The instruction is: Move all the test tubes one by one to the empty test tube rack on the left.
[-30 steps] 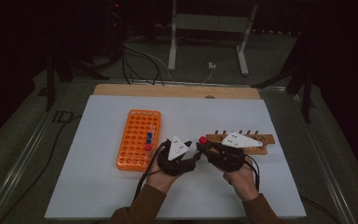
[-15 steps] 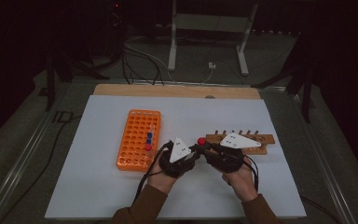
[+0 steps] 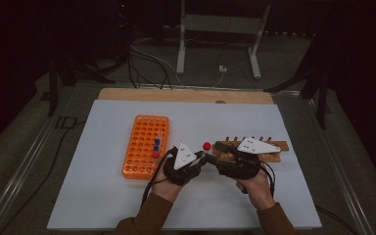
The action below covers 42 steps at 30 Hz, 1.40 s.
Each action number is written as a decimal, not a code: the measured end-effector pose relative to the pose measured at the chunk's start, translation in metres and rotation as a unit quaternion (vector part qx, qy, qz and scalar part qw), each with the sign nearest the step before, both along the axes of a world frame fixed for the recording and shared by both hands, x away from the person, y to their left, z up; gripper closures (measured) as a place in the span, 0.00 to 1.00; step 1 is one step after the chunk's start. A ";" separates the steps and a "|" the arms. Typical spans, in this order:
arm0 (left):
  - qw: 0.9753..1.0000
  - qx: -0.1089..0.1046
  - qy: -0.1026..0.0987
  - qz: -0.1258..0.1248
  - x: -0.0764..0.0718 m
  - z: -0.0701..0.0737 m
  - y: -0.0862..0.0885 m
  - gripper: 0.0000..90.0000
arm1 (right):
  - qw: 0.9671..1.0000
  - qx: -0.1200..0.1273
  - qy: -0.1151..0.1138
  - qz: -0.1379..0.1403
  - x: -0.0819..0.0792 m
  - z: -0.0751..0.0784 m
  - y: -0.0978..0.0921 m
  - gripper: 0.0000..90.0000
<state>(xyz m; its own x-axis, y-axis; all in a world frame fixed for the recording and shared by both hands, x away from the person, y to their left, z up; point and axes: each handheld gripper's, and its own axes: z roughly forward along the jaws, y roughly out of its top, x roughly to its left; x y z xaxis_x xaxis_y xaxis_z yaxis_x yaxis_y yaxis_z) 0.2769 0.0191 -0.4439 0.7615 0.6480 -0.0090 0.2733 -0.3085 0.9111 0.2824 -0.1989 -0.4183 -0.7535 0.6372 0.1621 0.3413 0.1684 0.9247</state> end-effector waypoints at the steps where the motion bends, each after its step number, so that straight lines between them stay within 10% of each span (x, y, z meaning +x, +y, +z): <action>1: 1.000 -0.003 0.002 0.003 0.000 0.000 0.002 0.84 | 1.000 0.001 -0.002 -0.002 0.000 0.001 -0.001 0.36; 19: 0.999 -0.024 0.003 0.020 -0.008 -0.005 0.075 0.84 | 0.997 -0.009 0.003 -0.080 0.010 -0.001 -0.031 0.00; 42: 0.998 0.002 -0.007 0.063 -0.021 -0.020 0.120 0.84 | 0.993 -0.025 -0.004 -0.113 0.000 -0.004 -0.060 0.00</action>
